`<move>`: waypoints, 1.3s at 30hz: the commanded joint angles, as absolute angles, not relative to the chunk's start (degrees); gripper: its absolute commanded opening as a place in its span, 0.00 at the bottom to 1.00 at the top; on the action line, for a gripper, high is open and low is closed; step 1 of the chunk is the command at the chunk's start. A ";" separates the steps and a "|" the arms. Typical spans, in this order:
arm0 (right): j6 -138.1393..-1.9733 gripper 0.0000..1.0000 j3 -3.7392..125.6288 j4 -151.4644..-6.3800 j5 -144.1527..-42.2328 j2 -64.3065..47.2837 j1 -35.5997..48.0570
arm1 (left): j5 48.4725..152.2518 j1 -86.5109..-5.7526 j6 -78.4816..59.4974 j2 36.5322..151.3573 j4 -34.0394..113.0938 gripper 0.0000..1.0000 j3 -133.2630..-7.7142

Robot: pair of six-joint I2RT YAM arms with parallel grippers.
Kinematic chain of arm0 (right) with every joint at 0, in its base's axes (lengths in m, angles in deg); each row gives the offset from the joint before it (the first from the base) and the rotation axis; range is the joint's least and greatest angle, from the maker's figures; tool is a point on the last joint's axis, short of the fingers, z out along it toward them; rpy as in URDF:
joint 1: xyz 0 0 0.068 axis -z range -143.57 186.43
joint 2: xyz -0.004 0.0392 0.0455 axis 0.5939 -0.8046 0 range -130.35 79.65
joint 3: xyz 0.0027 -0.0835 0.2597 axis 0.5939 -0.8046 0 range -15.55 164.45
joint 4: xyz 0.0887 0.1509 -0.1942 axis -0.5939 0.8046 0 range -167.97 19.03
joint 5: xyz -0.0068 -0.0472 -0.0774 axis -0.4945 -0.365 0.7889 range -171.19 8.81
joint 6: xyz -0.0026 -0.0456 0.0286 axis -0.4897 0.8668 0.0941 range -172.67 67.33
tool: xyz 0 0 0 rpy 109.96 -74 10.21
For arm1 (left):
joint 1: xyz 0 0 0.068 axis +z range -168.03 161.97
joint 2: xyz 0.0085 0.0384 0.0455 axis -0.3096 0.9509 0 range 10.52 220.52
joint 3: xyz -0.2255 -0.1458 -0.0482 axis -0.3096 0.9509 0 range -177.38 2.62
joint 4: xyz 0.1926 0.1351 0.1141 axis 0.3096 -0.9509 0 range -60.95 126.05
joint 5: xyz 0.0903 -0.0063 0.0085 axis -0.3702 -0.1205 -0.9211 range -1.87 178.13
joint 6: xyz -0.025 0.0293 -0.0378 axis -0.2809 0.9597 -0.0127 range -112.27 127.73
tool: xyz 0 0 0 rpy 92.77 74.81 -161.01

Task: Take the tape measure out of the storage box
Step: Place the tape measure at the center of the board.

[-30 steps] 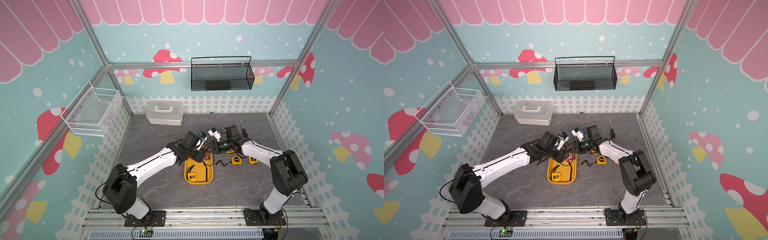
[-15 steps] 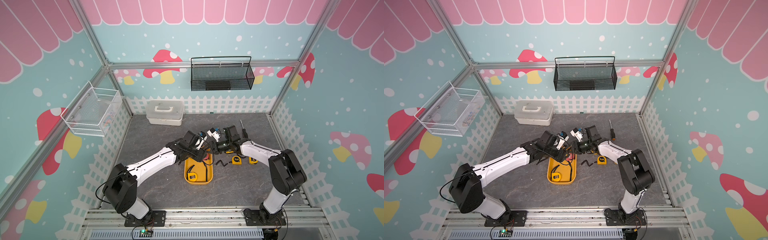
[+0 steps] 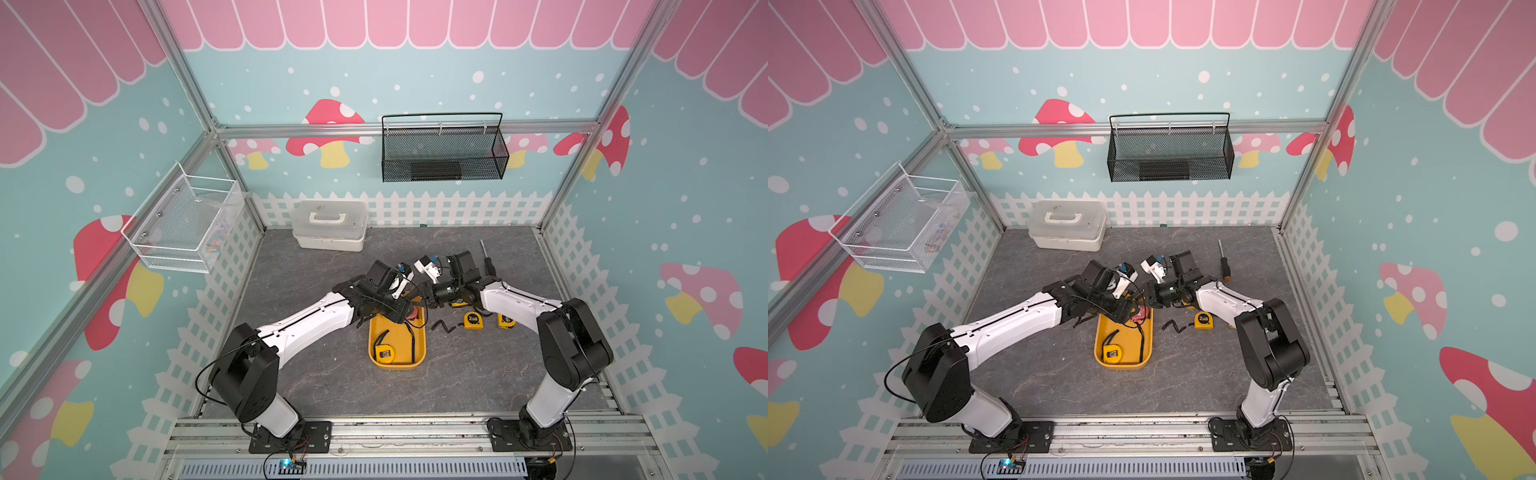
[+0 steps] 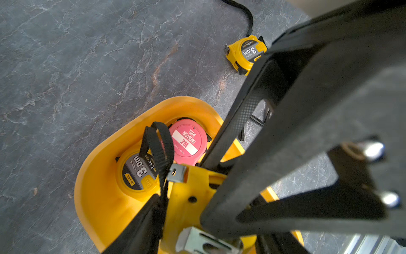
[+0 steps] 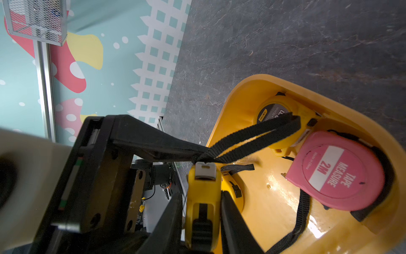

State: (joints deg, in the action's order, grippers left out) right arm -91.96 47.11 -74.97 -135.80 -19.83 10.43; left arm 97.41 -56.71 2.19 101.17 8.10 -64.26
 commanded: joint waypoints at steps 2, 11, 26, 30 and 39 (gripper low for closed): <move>-91.22 0.31 47.81 -74.90 -136.48 -20.82 9.71 | 98.67 -56.27 3.27 101.48 9.94 0.61 -66.44; -90.99 0.27 47.78 -74.73 -136.65 -21.50 9.54 | 99.67 -55.94 3.86 101.92 9.56 0.61 -67.08; -91.34 0.22 47.85 -74.58 -135.54 -21.08 9.61 | 99.66 -55.79 4.30 101.10 8.77 0.69 -66.23; -91.52 0.22 48.20 -74.65 -135.45 -21.02 9.71 | 99.65 -55.81 4.39 99.61 8.50 0.71 -65.15; -91.69 0.22 48.79 -74.74 -135.43 -20.90 10.06 | 96.92 -55.69 4.25 90.70 4.93 0.73 -59.86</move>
State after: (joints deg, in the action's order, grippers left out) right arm -91.96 47.11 -74.75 -135.15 -20.46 10.13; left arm 98.37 -56.14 3.70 94.39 6.92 -61.61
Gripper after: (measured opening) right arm 0.224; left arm 0.731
